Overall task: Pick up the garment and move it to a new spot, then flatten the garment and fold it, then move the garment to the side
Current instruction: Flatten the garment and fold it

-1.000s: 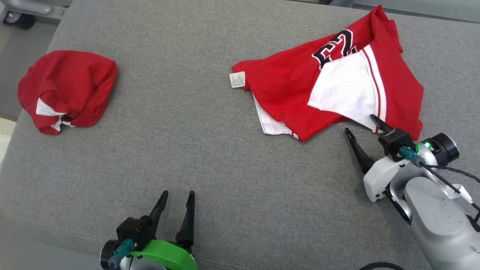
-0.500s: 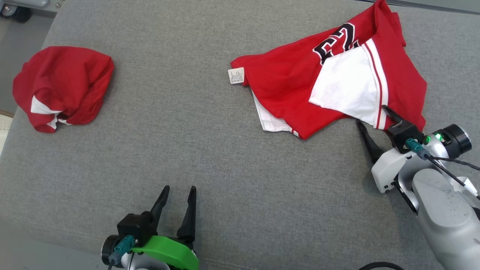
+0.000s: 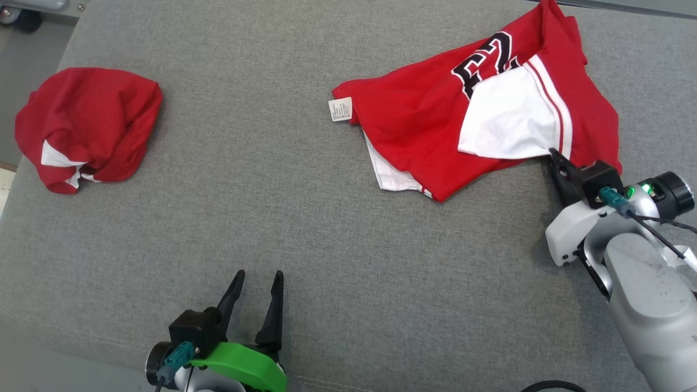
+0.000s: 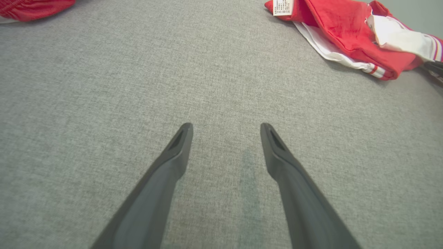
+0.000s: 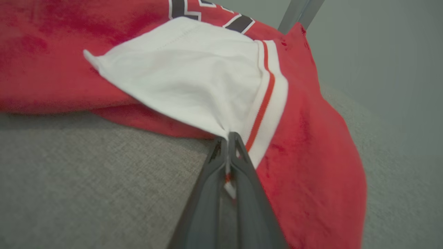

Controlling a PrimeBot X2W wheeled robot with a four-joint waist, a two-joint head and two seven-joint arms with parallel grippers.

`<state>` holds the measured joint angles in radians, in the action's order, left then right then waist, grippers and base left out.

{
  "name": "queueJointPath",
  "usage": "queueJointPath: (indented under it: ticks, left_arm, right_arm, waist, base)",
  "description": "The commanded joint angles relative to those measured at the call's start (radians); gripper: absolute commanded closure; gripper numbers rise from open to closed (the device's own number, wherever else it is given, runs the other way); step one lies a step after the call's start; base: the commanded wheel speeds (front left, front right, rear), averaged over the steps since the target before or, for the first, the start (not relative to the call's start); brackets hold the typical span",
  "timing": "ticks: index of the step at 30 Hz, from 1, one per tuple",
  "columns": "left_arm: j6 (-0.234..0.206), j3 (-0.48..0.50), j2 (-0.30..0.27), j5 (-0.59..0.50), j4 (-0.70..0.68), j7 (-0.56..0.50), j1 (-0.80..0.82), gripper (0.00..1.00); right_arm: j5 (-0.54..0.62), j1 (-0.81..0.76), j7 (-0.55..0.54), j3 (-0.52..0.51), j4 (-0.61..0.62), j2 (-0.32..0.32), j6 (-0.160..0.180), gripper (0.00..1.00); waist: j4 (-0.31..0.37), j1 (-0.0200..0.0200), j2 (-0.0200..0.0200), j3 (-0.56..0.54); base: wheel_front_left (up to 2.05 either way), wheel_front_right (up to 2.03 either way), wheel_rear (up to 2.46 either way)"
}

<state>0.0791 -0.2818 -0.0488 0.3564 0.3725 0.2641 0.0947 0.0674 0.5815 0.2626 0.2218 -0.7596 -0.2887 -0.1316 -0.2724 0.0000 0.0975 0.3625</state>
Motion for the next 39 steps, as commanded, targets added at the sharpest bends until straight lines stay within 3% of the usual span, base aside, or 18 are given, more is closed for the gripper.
queueJointPath:
  ticks: [1, 7, 9, 10, 11, 12, 13, 14, 15, 19, 24, 31, 39]
  left_arm:
    - [-0.001, 0.006, -0.003, -0.008, 0.003, 0.001, 0.006, 0.00]
    - [0.004, 0.012, -0.003, -0.012, -0.002, 0.001, 0.003, 0.00]
    - [0.009, 0.008, -0.003, -0.021, -0.001, 0.000, 0.012, 0.00]
    - [0.009, 0.008, -0.003, -0.021, -0.001, 0.000, 0.012, 0.00]
    - [0.011, 0.004, -0.003, -0.021, 0.002, 0.001, 0.018, 0.00]
    - [0.011, 0.004, -0.003, -0.021, 0.002, 0.001, 0.018, 0.00]
    - [0.014, 0.002, -0.003, -0.024, 0.004, 0.000, 0.021, 0.00]
    - [0.016, 0.000, -0.003, -0.026, 0.006, 0.000, 0.023, 0.00]
    - [0.016, -0.003, -0.003, -0.028, 0.009, 0.000, 0.026, 0.00]
    - [0.018, -0.012, -0.003, -0.029, 0.014, 0.000, 0.025, 0.00]
    - [0.011, 0.008, -0.003, -0.031, 0.017, 0.001, -0.007, 0.00]
    - [0.016, 0.009, -0.003, -0.034, 0.022, 0.000, -0.003, 0.00]
    - [0.025, 0.008, -0.003, -0.043, 0.037, 0.000, -0.026, 0.00]
  right_arm:
    - [-0.017, 0.016, 0.001, -0.012, 0.029, -0.002, 0.002, 1.00]
    - [-0.073, 0.045, 0.001, -0.124, 0.162, -0.029, 0.002, 1.00]
    - [-0.075, 0.098, 0.001, -0.219, 0.157, -0.058, 0.002, 1.00]
    - [-0.075, 0.098, 0.001, -0.219, 0.157, -0.058, 0.002, 1.00]
    - [-0.041, 0.134, 0.001, -0.291, 0.103, -0.080, 0.002, 1.00]
    - [-0.041, 0.134, 0.001, -0.291, 0.103, -0.080, 0.002, 1.00]
    - [-0.026, 0.158, 0.001, -0.337, 0.066, -0.091, 0.002, 0.87]
    - [-0.020, 0.186, 0.001, -0.400, 0.021, -0.103, 0.002, 0.51]
    - [0.006, 0.207, 0.001, -0.449, -0.028, -0.116, 0.002, 0.00]
    - [0.086, 0.262, 0.001, -0.600, -0.149, -0.117, 0.001, 0.00]
    - [0.135, 0.211, 0.001, -0.632, -0.111, -0.057, 0.001, 0.00]
    - [0.053, 0.069, 0.002, -0.458, 0.029, 0.040, 0.002, 0.00]
    - [-0.121, -0.082, 0.002, -0.185, 0.147, 0.072, 0.002, 0.00]
  waist:
    - [0.003, 0.0000, 0.0000, -0.002]
    - [0.014, 0.0000, 0.0000, -0.003]
    - [0.014, 0.0000, 0.0000, 0.006]
    - [0.014, 0.0000, 0.0000, 0.006]
    - [0.009, 0.0000, 0.0000, 0.010]
    - [0.009, 0.0000, 0.0000, 0.010]
    - [0.004, 0.0000, 0.0000, 0.013]
    - [-0.001, 0.0000, 0.0000, 0.016]
    - [-0.006, 0.0000, 0.0000, 0.018]
    - [-0.019, 0.0000, 0.0000, 0.013]
    - [0.009, 0.0000, 0.0000, -0.008]
    - [0.056, 0.0000, 0.0000, -0.041]
    - [0.058, 0.0000, 0.0000, -0.086]
  base:
    - [0.00, 0.00, 0.00]
    - [0.00, 0.00, 0.00]
    - [0.00, 0.00, 0.00]
    - [0.00, 0.00, 0.00]
    - [0.00, 0.00, 0.00]
    - [0.00, 0.00, 0.00]
    - [0.00, 0.00, 0.00]
    - [0.00, 0.00, 0.00]
    - [0.00, 0.00, 0.00]
    - [0.00, 0.00, 0.00]
    - [0.00, 0.00, 0.00]
    - [0.00, 0.00, 0.00]
    - [0.00, 0.00, 0.00]
